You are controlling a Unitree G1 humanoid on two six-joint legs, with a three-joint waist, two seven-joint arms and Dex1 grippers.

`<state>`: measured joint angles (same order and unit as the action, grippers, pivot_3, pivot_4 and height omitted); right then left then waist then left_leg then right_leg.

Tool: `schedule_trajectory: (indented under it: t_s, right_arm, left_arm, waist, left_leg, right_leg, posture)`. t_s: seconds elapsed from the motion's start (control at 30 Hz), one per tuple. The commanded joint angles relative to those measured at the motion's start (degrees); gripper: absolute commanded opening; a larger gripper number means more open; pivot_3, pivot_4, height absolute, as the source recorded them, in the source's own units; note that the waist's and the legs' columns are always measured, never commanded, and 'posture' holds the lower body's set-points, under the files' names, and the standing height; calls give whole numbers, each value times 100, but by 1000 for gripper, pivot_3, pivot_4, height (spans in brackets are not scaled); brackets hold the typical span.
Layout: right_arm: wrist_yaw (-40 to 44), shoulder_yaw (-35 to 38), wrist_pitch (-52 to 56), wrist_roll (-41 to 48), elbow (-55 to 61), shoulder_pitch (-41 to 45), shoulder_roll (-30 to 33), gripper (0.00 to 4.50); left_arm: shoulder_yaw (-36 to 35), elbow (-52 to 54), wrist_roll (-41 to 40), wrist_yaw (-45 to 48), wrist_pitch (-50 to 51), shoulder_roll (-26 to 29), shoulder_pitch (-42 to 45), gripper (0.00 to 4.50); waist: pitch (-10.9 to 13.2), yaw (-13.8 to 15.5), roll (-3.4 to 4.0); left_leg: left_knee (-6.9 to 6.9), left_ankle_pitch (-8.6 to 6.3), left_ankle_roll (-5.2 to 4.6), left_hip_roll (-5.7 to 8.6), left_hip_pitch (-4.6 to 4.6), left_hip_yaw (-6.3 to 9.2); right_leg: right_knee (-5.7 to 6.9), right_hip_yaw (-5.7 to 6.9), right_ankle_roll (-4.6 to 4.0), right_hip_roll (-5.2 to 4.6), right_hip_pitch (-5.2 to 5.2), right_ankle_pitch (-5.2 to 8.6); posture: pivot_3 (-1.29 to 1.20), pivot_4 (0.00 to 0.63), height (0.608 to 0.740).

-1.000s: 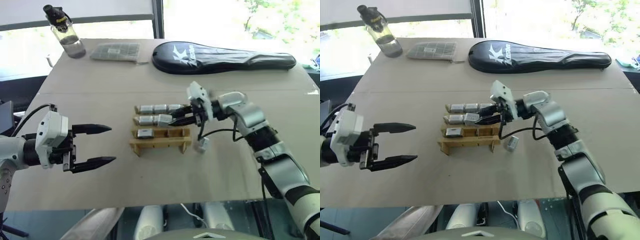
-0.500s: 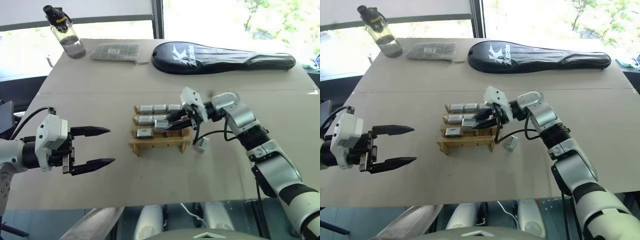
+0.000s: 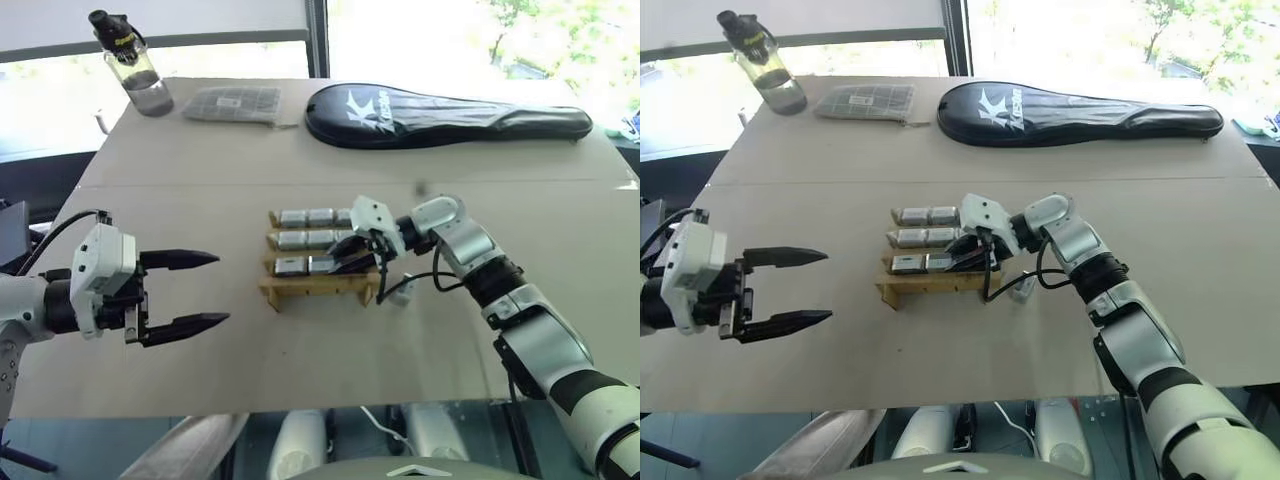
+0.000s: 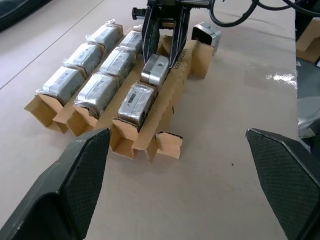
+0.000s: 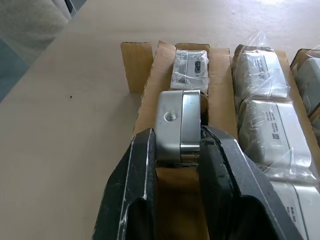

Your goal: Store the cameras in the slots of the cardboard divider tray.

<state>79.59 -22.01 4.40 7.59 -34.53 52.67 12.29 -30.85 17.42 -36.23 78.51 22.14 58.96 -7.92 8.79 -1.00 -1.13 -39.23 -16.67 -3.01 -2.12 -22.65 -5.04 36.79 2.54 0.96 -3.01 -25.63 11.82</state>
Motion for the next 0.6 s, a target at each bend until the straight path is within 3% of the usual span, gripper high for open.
schedule_trajectory:
  t_s: [0.03, 0.1, 0.23, 0.47, 0.6]
  right_arm:
    - [20, 58, 136, -41, -27, 78, -44, 655]
    - [7, 93, 183, -18, -17, 70, -75, 1721]
    - [127, 417, 608, 469, 530, -65, -68, 3321]
    - [-95, 809, 1824, 1192, 3305, -849, 742, 3321]
    - [-38, 1172, 2211, 1510, 4437, -1403, 1662, 3321]
  left_arm:
    - [-1, 44, -48, -5, -6, 56, 85, 4500]
    - [19, 23, -43, 3, -2, 62, 115, 4500]
    - [58, 70, -72, -80, 180, 88, 136, 4500]
    - [18, 94, -107, -85, 268, 149, 224, 4500]
    - [280, -69, -61, 4, 213, 203, 491, 4500]
  waist:
    - [0, 0, 0]
    - [-1, 0, 0]
    - [0, -2, 1]
    - [0, 34, 1]
    - [-1, 50, -1]
  left_leg:
    - [0, 0, 0, 0, 1, 0]
    - [0, 1, 2, 0, 2, 1]
    - [0, 2, 4, 0, 3, 1]
    - [1, 1, 4, 2, -11, 10]
    - [-1, 1, 4, 3, -6, 11]
  right_leg:
    - [0, 0, 0, 0, 0, 0]
    - [2, 0, 0, 0, 1, 0]
    - [4, 0, 0, 1, 1, 0]
    - [-4, 10, 0, -8, 0, 0]
    - [-3, 12, 0, -8, 2, 0]
  posture:
    - [0, 150, 740]
    - [0, 150, 740]
    - [0, 150, 740]
    - [0, 150, 740]
    - [0, 150, 740]
